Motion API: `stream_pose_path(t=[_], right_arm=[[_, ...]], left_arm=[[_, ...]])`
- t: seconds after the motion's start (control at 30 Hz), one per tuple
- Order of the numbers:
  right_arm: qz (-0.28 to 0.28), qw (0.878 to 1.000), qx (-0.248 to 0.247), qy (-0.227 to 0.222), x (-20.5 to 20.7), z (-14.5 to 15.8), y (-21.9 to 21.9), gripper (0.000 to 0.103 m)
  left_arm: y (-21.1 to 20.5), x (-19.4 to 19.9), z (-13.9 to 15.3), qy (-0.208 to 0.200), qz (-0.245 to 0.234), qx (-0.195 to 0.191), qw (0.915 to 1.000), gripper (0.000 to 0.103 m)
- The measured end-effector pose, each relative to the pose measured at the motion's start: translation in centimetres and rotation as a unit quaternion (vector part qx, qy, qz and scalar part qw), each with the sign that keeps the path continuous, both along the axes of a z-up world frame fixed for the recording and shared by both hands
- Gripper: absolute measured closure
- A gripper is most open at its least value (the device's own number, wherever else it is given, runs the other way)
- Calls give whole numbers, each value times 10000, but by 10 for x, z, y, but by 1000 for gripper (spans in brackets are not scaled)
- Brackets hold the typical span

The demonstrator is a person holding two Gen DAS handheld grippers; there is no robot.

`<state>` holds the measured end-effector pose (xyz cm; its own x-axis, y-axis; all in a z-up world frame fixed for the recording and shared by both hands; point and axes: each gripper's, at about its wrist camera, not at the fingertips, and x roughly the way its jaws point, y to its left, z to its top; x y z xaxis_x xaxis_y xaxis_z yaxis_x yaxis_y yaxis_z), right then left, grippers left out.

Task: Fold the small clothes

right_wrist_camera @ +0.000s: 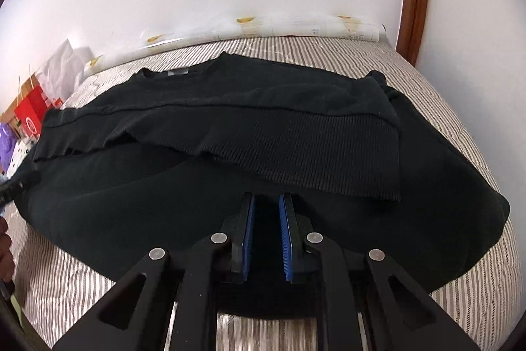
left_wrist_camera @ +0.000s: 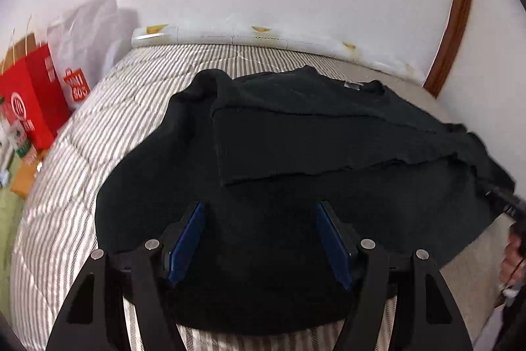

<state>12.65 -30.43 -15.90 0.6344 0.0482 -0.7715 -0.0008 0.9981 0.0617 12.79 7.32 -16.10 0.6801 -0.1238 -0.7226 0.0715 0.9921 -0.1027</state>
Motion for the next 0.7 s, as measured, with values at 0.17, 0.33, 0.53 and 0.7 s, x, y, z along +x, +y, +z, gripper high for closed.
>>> stream_pose_path(t=[0.17, 0.33, 0.53, 0.7], right_arm=[[-86, 9999, 64, 40, 13, -1, -4, 90], [-141, 9997, 99, 150, 32, 1, -8, 90], [-294, 9986, 22, 435, 62, 7, -12, 90], [-387, 9980, 58, 494, 89, 14, -17, 90]], left_arm=[[-6, 12, -2, 95, 4, 210, 9997, 33], [-8, 30, -5, 229, 88, 349, 9991, 28], [-11, 53, -3, 465, 195, 379, 9980, 27], [-4, 77, 6, 646, 235, 97, 9976, 29]])
